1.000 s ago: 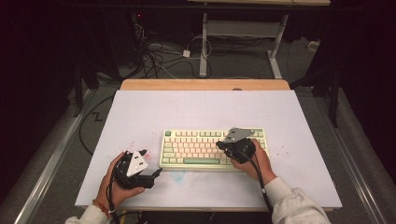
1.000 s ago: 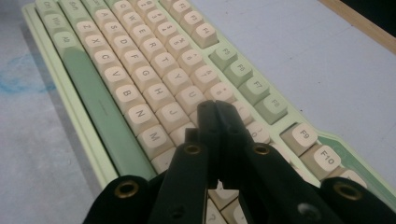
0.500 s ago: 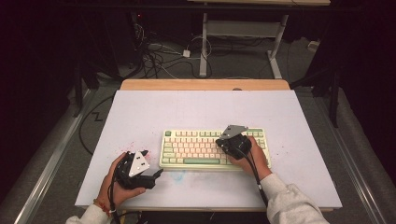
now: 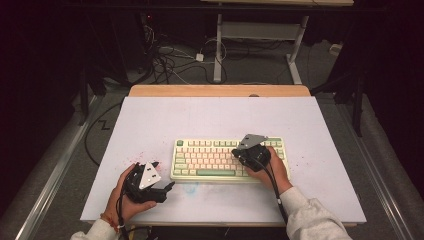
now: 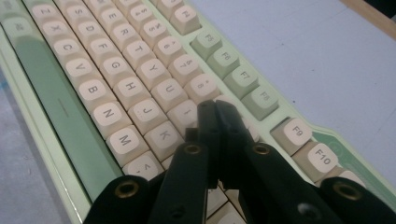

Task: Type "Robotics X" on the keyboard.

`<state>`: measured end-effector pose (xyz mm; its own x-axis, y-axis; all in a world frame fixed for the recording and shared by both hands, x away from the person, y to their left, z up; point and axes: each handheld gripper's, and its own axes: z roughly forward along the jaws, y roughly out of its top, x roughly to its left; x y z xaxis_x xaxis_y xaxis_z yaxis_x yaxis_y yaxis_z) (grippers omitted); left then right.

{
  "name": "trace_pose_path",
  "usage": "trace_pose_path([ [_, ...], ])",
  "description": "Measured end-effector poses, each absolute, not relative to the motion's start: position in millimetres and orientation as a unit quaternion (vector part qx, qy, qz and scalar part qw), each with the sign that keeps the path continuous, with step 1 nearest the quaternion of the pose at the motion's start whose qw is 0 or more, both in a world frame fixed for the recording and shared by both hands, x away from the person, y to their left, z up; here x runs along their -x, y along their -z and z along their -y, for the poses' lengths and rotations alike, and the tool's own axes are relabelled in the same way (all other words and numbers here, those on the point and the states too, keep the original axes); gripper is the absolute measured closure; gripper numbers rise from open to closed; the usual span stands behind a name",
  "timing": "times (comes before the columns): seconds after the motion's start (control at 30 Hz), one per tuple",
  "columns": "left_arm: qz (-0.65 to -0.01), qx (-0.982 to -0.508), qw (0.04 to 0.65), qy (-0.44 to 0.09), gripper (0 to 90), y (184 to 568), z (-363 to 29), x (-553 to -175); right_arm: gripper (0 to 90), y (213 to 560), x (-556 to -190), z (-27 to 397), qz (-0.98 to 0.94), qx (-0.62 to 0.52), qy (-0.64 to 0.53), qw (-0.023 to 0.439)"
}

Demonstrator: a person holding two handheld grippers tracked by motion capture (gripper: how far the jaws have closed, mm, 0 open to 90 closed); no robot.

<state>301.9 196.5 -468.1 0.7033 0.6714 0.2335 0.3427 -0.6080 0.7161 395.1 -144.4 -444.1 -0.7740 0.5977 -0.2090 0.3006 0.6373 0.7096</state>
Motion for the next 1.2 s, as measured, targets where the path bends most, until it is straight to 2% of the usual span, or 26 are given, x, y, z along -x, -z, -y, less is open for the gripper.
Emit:
trace_pose_path([
  [0.37, -0.291, -0.865, 0.327, -0.246, 17.2, 468.7, -194.8, -302.6, 87.8, 426.7, -384.5, 152.6, -0.862, -0.247, -0.380, 0.229],
  [0.6, -0.289, -0.867, 0.326, -0.243, 17.2, 468.8, -193.7, -302.7, 82.0, 419.5, -378.4, 160.2, -0.852, -0.248, -0.399, 0.233],
  [0.77, -0.288, -0.867, 0.326, -0.242, 17.3, 469.5, -192.4, -302.8, 69.8, 414.6, -371.8, 166.8, -0.844, -0.249, -0.412, 0.237],
  [1.07, -0.287, -0.869, 0.324, -0.241, 17.3, 468.9, -191.6, -302.2, 41.2, 405.9, -356.0, 179.3, -0.824, -0.246, -0.442, 0.255],
  [1.2, -0.288, -0.867, 0.327, -0.242, 17.5, 467.9, -191.9, -301.7, 32.2, 405.3, -347.3, 186.5, -0.819, -0.244, -0.443, 0.271],
])
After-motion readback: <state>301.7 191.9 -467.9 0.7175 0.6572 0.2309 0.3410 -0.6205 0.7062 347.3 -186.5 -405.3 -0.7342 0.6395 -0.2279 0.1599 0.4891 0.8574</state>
